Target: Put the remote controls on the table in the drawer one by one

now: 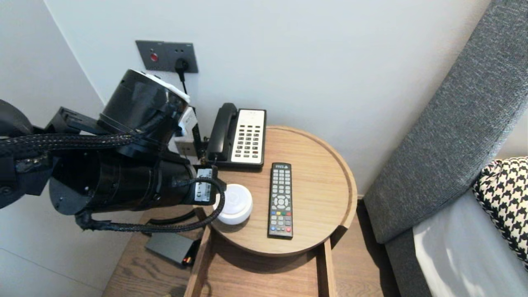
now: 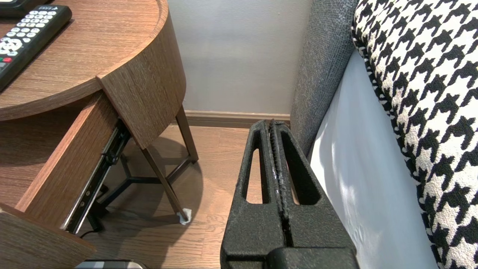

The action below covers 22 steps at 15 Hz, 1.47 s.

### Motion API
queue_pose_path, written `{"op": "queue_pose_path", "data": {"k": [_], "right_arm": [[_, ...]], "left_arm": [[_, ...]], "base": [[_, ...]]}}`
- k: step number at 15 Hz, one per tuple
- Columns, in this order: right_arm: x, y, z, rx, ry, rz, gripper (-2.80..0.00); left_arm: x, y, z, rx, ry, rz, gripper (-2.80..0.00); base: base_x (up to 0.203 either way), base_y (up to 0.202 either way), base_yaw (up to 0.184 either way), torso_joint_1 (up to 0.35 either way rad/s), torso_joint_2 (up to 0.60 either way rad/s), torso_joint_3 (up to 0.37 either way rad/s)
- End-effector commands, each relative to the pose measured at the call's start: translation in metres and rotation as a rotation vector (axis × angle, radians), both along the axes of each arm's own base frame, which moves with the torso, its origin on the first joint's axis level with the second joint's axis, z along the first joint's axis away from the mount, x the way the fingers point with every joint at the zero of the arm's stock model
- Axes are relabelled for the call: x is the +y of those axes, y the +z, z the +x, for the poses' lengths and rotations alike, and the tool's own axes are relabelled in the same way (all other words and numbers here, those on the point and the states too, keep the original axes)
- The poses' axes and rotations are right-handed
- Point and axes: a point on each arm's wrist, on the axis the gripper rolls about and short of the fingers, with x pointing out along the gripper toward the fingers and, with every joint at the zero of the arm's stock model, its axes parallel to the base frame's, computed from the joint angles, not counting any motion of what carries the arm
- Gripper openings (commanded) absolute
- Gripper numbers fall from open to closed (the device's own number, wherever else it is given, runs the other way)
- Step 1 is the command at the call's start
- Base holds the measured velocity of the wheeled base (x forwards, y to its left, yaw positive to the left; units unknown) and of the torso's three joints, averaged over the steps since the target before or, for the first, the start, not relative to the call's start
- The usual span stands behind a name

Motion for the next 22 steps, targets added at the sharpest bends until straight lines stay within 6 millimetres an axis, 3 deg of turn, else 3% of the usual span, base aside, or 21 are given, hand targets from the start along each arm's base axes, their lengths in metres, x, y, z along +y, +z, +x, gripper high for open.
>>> {"op": "queue_pose_path", "data": {"k": [1, 12, 17, 22], "right_arm": [[0.000, -0.007, 0.002, 0.023, 0.000, 0.000, -2.80], [0.000, -0.007, 0.002, 0.025, 0.000, 0.000, -2.80], [0.000, -0.007, 0.002, 0.024, 0.000, 0.000, -2.80], [0.000, -0.007, 0.002, 0.025, 0.000, 0.000, -2.80]], "left_arm": [[-0.013, -0.016, 0.011, 0.014, 0.021, 0.043, 0.00], [-0.052, -0.038, 0.024, -0.026, 0.031, 0.101, 0.00], [-0.062, -0.024, 0.033, -0.040, 0.025, 0.095, 0.00], [-0.064, -0.029, 0.045, 0.015, 0.042, 0.157, 0.00]], "base": [[0.000, 0.000, 0.000, 0.000, 0.00, 0.000], [0.000, 0.000, 0.000, 0.000, 0.00, 0.000], [0.000, 0.000, 0.000, 0.000, 0.00, 0.000], [0.000, 0.000, 0.000, 0.000, 0.00, 0.000]]}}
